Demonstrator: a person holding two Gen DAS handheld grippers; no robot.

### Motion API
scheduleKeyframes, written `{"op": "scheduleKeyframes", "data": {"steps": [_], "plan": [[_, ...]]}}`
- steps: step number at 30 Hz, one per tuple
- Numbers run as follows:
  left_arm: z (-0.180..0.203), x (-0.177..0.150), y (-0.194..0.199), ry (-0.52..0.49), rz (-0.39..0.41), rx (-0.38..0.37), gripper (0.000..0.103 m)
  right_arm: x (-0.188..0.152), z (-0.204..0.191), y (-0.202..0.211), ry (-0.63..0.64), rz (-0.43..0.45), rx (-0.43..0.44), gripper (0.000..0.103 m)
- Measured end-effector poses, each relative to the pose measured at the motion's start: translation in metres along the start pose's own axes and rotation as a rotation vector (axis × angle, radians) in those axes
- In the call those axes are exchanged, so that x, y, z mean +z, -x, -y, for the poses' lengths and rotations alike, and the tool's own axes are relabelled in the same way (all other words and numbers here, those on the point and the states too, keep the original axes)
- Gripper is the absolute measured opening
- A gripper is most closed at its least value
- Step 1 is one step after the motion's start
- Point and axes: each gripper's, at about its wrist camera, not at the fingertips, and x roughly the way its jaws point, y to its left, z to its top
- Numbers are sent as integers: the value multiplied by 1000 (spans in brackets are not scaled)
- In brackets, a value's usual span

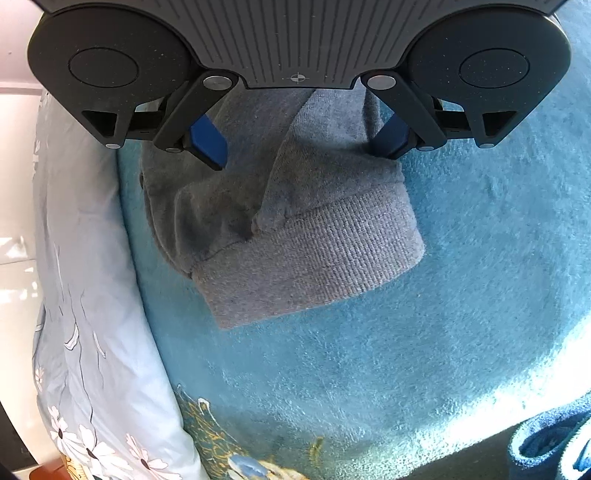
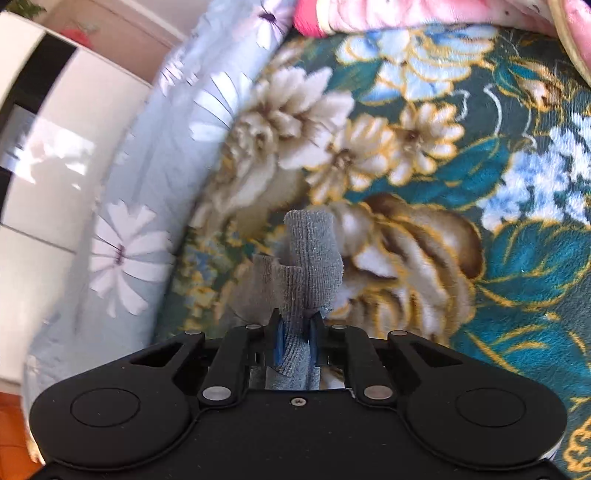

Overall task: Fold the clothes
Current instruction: 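Grasp the cuff with the right tool and pull it over the pants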

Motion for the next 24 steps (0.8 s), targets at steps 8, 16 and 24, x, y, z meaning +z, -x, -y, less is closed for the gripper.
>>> {"op": "scheduleKeyframes", "data": {"steps": [8,16,24], "plan": [[-18,6,3,144,43,-58,31,4,-7,-3,23,-30,-31,14],[-18,10,13,101,15,-98,23,5,-11,1,59,-68,-61,16],[-18,17,44,48,-4,-72,52,-14,-49,21,252,11,-87,15]]}}
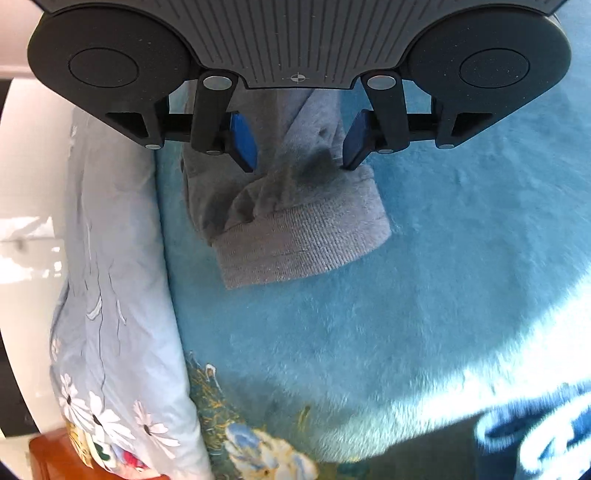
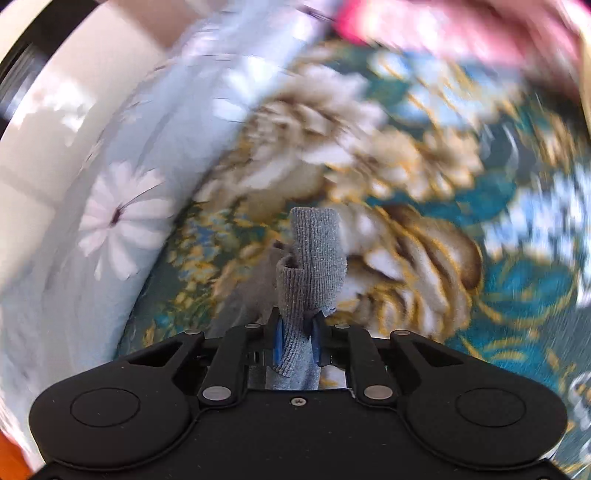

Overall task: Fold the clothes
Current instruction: 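Grasp the cuff with the right tool and pull it over the pants, then open the right tool and release the cuff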

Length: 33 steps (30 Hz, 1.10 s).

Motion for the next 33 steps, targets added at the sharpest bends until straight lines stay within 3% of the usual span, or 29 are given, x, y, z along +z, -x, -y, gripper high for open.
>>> {"op": "scheduleKeyframes", "data": {"steps": [1,8,10,13,17,27,33], "plan": [[-1,-3,7,-9,9,12,59,-2,-15,8,87,18,-7,15],[1,-10,31,4,5,-11,61,-52,-124,61,631,118,29,15],[1,-10,35,9,-9,-30,69,-73,-151,70,758,135,46,15],[1,-8,37,-7,-25,-57,69,-113,-186,81,890,112,143,14],[-8,-6,45,-11,-46,-68,71,-178,-225,84,1129,83,206,13],[-44,6,52,43,-77,-33,73,-323,-259,44,1392,-84,198,16],[-38,17,39,10,-119,-45,74,-342,-255,45,1419,-123,231,29]]}}
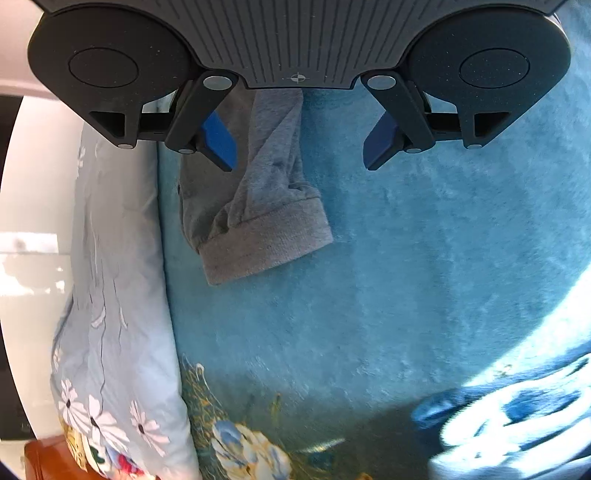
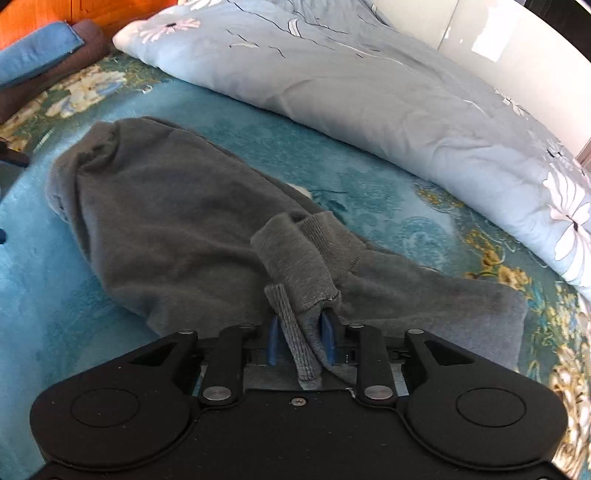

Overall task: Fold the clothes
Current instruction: 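Open the right tool and release the cuff, then grasp the cuff end with the left tool and fold it over the pants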

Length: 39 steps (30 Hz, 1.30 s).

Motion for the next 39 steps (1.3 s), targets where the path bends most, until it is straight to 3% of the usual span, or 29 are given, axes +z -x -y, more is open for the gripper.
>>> {"op": "scheduleKeyframes", "data": {"steps": [6,8,10,13,16,20,22,23,25,27,31,35,39], "plan": [[14,8,-26,-39,-36,-15,76,-1,9,7,-96,7,79,30],[19,9,-33,-67,-13,-20,76,4,20,26,-179,62,110,29],[20,11,-40,-71,18,-17,76,5,32,48,-267,113,91,39],[12,18,-52,-14,63,-17,76,0,49,74,-381,148,62,41],[4,25,-61,60,89,-30,76,-12,52,86,-398,120,37,41],[11,27,-74,-55,77,32,77,-33,46,93,-382,49,29,41],[9,27,-74,-48,93,18,77,-43,44,93,-405,14,31,41],[6,28,-72,-12,112,-3,75,-47,44,92,-418,1,32,41],[-1,29,-68,63,147,-44,54,-54,41,96,-440,-12,36,41],[-3,31,-67,88,160,-87,43,-58,39,97,-446,-23,43,41],[23,37,-70,-130,124,-36,30,-61,38,97,-441,-33,49,41],[30,41,-66,-143,124,-82,23,-64,48,97,-481,-38,40,41],[48,31,-64,-230,148,-40,20,-68,56,101,-507,-31,31,41]]}}
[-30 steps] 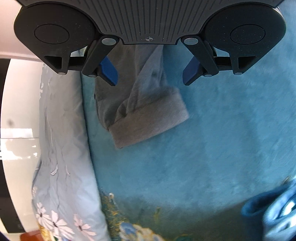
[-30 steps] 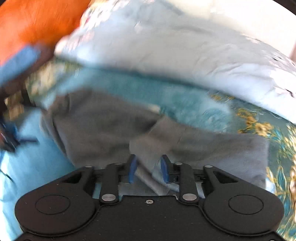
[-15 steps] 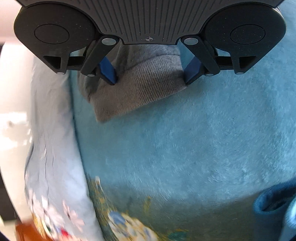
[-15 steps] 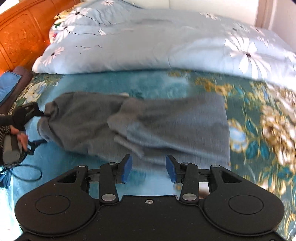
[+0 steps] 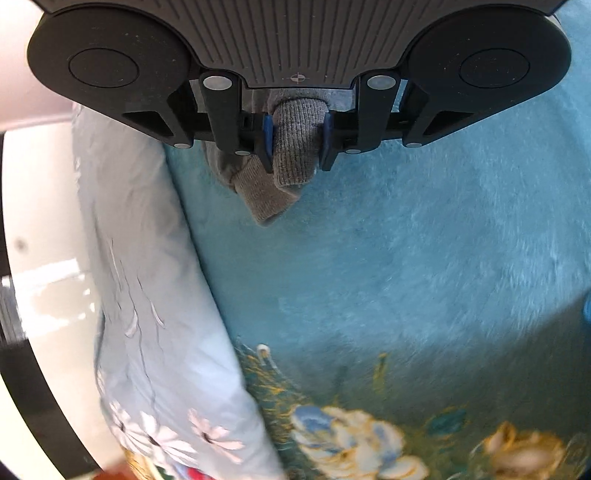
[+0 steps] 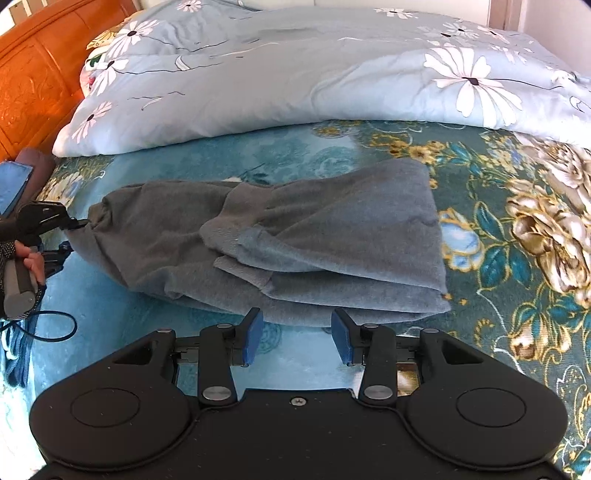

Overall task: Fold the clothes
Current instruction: 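Grasp the cuff end with the left tool and fold it over the pants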

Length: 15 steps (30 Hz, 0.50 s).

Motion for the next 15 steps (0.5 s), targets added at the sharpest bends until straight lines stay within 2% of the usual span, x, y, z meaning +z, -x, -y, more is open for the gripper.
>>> {"op": "scheduleKeyframes", "data": {"steps": [3,9,15], "plan": [[19,-4,14,-51,30,-15,19,-2,6,4,-5,0,-8,41],[97,-35,51,-429,72,16,19,-7,22,15,-57,16,-16,41],[179,-93,63,-682,63,-38,17,-6,46,32,-98,64,-20,41]]}}
